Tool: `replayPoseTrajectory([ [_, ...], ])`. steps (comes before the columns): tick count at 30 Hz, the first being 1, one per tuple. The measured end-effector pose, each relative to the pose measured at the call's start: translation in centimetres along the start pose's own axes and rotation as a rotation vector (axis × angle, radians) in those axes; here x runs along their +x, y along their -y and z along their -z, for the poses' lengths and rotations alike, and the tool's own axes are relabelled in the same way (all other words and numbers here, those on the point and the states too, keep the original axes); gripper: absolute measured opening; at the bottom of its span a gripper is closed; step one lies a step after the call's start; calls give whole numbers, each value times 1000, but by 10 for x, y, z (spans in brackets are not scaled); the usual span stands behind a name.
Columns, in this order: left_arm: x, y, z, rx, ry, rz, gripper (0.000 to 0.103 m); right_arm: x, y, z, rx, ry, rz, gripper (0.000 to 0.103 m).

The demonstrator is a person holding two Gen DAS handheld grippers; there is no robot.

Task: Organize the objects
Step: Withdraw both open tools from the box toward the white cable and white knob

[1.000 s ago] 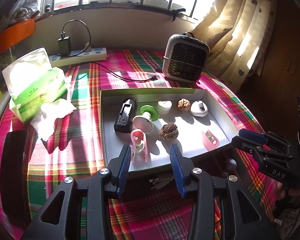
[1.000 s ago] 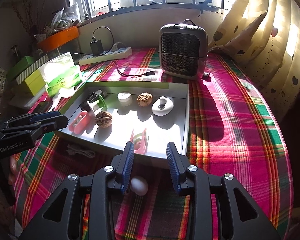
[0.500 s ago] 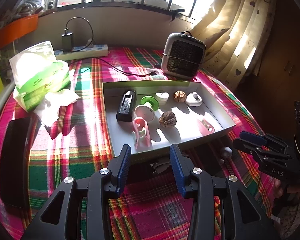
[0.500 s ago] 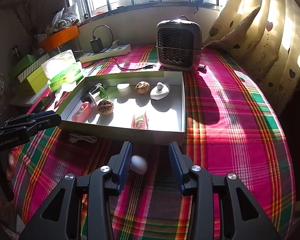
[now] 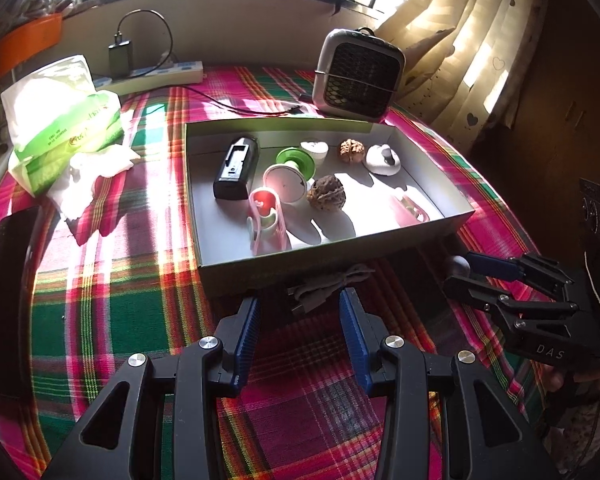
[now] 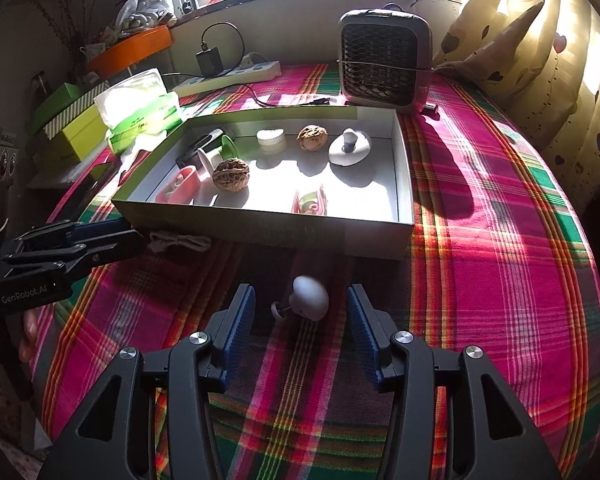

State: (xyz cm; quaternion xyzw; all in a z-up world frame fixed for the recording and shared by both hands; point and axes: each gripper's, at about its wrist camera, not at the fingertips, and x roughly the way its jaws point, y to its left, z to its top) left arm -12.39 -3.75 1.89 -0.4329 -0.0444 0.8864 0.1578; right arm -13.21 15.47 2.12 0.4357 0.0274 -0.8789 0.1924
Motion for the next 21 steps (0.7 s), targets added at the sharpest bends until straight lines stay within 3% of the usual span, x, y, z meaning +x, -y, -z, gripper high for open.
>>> replayPoseTrajectory([
  [10,14,7,-2,20,-26,21,38,8,-6,0,-28,-12,14,51],
  [21,11,26,6,54,-44,105,38,7,-4,2,-37,-10,59,51],
])
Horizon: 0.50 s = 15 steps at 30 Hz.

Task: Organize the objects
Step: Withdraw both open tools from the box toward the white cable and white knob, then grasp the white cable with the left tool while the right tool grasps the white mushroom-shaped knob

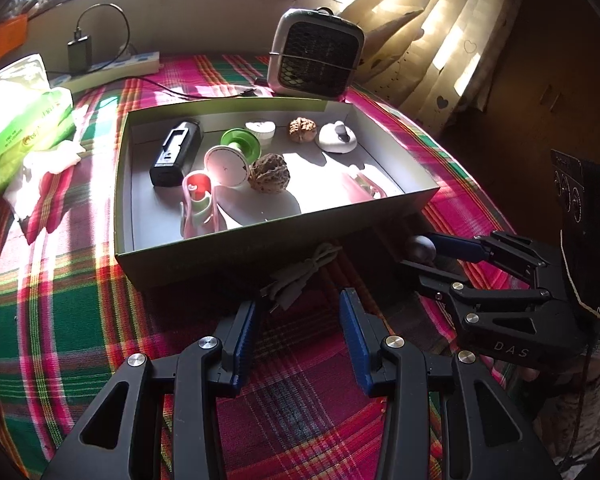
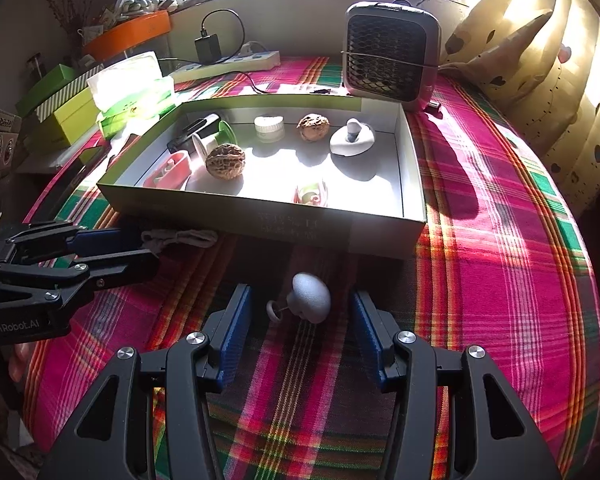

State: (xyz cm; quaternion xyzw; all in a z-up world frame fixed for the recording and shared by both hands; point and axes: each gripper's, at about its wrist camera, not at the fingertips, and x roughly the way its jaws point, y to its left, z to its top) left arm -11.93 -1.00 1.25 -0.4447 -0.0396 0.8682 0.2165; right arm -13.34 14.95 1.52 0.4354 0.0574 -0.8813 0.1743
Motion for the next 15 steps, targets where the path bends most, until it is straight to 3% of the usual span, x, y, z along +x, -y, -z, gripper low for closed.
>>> replayPoseTrajectory([
  [7,1,23,8,67,-24,58,38,-1,4,1,3,1,21,51],
  [15,-6,18,1,77,13,-15,38,0,6,1,8,5,25,51],
])
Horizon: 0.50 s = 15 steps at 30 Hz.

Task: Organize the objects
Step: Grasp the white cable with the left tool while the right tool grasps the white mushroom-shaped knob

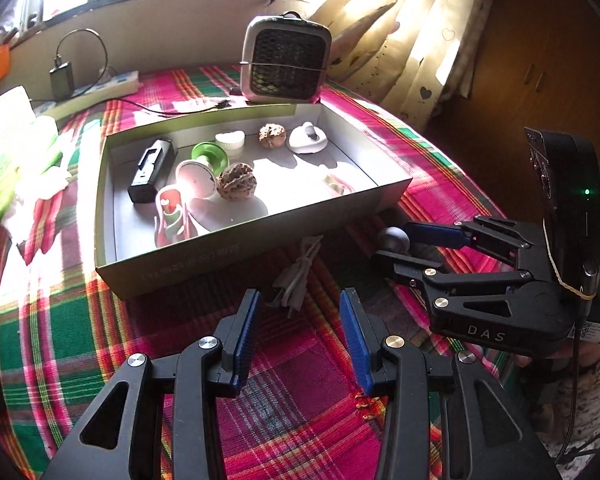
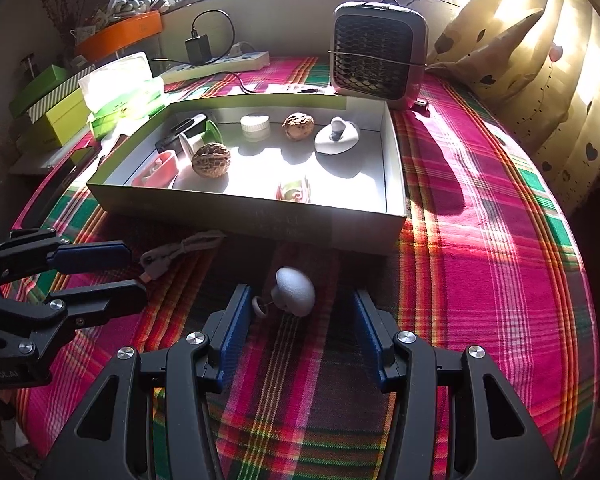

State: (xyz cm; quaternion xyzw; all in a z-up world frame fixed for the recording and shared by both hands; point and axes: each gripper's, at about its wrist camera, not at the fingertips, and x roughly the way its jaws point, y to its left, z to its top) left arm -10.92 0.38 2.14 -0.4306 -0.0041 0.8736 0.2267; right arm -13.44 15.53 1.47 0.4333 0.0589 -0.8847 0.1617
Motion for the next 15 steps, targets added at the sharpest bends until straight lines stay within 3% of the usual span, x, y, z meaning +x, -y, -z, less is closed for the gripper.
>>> replayPoseTrajectory([
  [15,25,4,-14,28,-35,-28,39,2,2,-2,-2,8,0,51],
])
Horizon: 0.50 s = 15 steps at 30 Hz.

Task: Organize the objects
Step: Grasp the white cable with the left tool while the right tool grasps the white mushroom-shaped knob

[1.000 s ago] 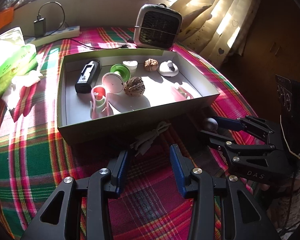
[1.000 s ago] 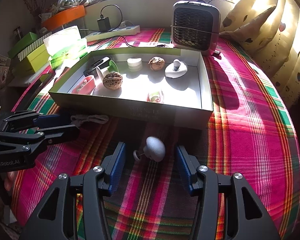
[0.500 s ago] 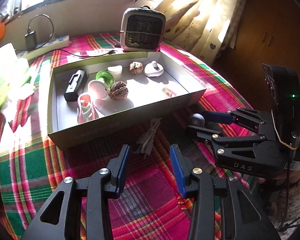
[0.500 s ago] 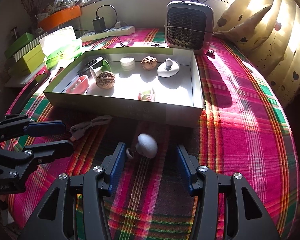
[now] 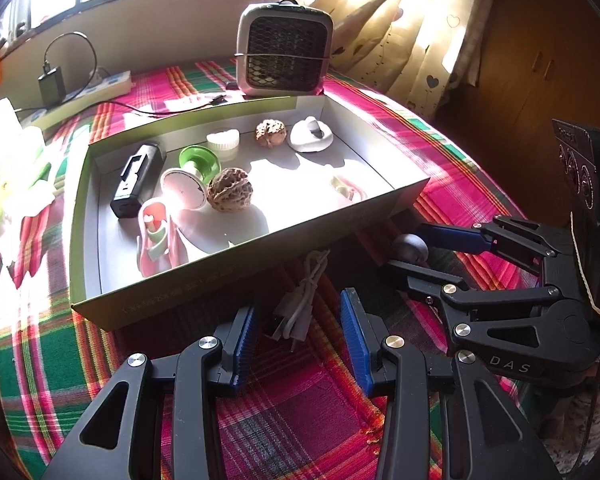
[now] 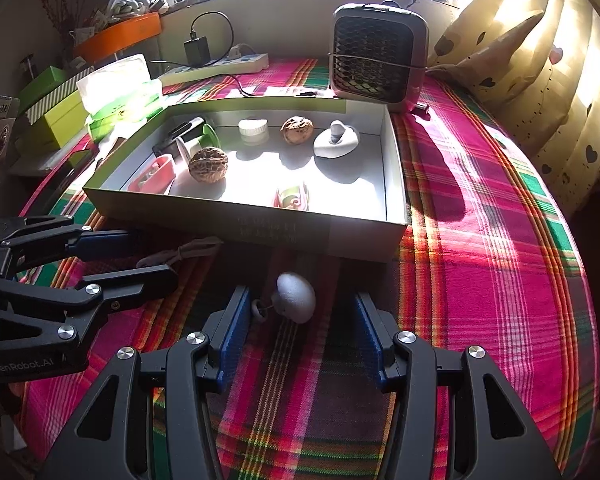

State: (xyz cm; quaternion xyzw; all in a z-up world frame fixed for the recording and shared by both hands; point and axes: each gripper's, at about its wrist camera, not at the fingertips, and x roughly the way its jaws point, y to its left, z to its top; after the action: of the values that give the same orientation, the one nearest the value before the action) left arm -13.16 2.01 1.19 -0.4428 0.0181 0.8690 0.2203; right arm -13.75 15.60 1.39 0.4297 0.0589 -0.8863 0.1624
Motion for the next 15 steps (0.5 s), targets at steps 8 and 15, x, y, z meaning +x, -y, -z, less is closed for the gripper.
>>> replayPoseTrajectory([
  [8,2,2,-3,-8,7,-13,38,-1,2,0,2,4,-16,49],
  [15,4,3,-3,-7,10,-45,21,-2,4,0,9,9,-33,36],
])
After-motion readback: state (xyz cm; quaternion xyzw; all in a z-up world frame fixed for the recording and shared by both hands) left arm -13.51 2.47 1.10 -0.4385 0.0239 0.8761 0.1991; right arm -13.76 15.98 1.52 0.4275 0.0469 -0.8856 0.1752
